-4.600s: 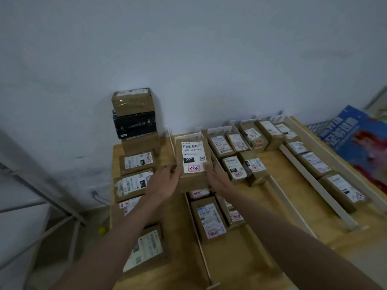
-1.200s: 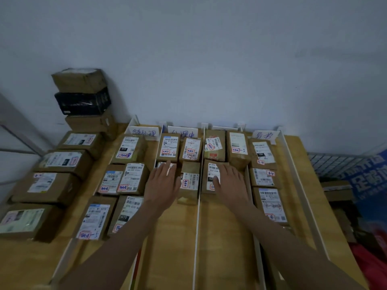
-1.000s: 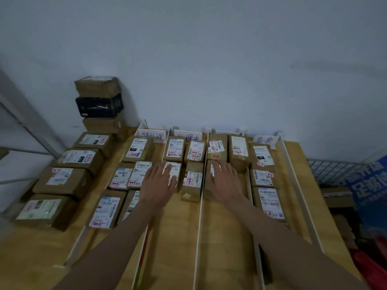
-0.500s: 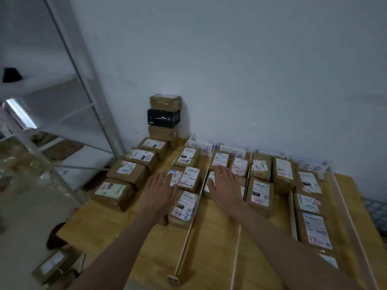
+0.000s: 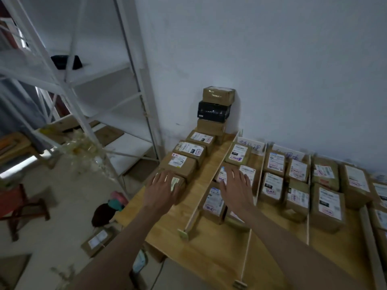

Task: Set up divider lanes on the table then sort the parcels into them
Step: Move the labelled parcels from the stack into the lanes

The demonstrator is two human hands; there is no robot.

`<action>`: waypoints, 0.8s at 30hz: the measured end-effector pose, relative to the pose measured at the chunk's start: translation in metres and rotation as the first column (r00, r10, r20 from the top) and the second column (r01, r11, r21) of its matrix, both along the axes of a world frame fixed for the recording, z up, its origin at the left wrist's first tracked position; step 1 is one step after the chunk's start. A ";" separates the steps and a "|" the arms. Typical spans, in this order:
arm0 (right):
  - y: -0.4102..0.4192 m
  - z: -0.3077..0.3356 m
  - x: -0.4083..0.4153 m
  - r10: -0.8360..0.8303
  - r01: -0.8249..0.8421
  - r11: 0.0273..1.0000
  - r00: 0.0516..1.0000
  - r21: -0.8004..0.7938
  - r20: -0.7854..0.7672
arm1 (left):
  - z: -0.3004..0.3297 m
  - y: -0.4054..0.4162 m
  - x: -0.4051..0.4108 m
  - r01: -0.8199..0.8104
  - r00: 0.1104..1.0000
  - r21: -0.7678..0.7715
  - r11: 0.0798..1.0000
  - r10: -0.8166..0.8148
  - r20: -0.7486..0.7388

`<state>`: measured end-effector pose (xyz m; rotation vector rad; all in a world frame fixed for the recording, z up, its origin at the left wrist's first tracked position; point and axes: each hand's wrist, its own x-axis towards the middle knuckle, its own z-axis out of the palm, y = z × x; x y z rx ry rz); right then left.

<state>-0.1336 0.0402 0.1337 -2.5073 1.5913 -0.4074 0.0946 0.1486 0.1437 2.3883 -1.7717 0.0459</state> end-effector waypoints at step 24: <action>-0.144 0.022 0.131 -0.149 0.152 0.988 0.985 -0.034 0.089 | 0.015 -0.187 0.137 0.153 0.988 0.016 0.988 -0.153 0.029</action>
